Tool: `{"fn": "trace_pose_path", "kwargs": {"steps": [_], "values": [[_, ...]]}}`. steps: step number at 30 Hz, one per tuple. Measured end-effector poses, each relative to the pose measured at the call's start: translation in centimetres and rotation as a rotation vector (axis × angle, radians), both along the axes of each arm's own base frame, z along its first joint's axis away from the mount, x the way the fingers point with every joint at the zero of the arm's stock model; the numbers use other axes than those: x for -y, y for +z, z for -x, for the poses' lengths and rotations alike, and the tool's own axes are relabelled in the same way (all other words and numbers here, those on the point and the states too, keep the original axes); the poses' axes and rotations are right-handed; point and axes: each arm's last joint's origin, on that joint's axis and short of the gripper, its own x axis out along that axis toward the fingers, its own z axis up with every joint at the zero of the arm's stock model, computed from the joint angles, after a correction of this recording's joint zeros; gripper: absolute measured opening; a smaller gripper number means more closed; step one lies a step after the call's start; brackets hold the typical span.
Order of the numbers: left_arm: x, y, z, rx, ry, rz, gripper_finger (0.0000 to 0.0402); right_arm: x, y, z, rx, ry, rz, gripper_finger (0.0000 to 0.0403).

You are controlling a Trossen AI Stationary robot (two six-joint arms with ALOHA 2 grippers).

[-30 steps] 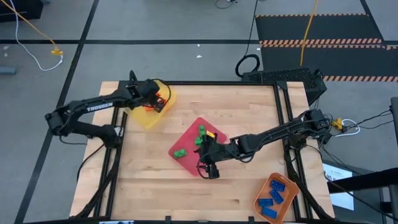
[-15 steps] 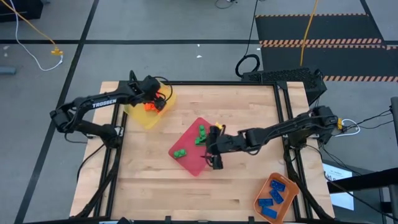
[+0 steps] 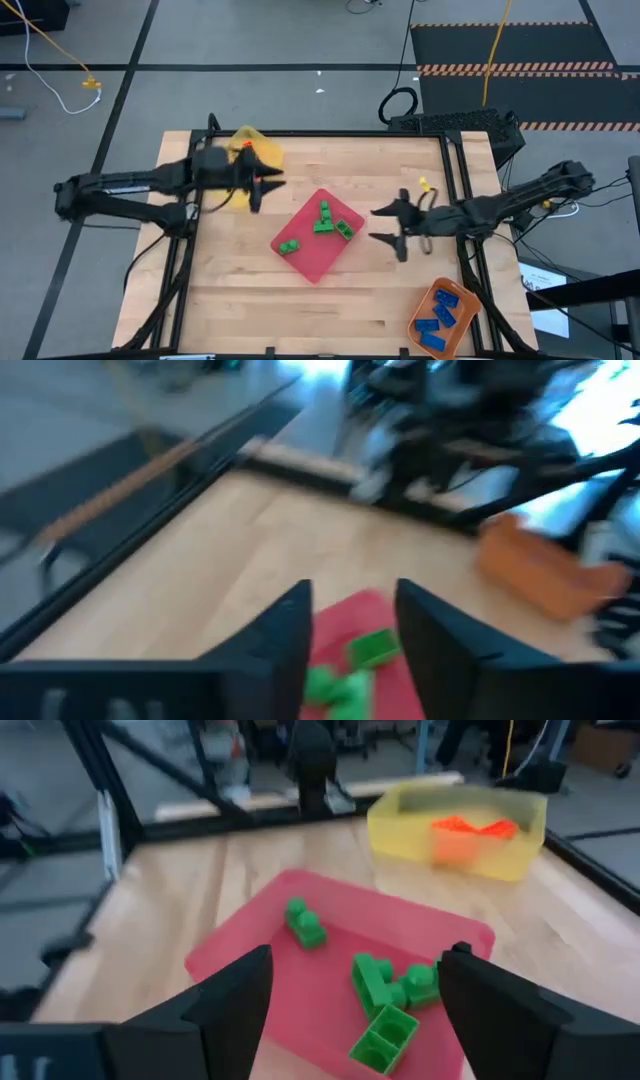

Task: Sort & place blocks by color
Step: Return to Home Position

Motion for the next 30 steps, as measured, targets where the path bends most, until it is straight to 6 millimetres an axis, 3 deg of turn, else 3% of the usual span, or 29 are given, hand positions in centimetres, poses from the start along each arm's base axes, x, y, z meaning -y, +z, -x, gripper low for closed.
{"fn": "trace_pose_path", "kwargs": {"steps": [3, 6, 11, 16, 24, 30], "values": [[3.1, 0.6, -0.1, 0.050, -0.065, -0.051, 0.0089, 0.0, -0.4, 1.8, 0.042, 0.009, -0.022, 0.0244], [5.8, 0.0, -0.1, 0.037, -0.129, -0.092, 0.0026, -0.1, -1.4, 3.0, 0.026, 0.009, -0.008, 0.0208], [8.2, -2.7, 0.8, 0.072, -0.222, -0.103, 0.0006, -0.2, -2.3, 3.8, 0.017, 0.041, 0.028, 0.0119], [7.7, -6.4, 3.5, 0.157, -0.189, -0.066, 0.0003, 0.1, -3.1, 4.7, 0.021, 0.065, 0.076, 0.0015], [5.8, -9.9, 8.0, 0.336, -0.124, -0.068, 0.0001, 1.7, -4.4, 6.3, 0.093, 0.081, 0.062, 0.0003], [4.2, -11.6, 9.2, 0.276, -0.123, -0.084, 0.0001, 3.4, -5.5, 6.6, 0.144, 0.096, 0.039, 0.0001]]}}
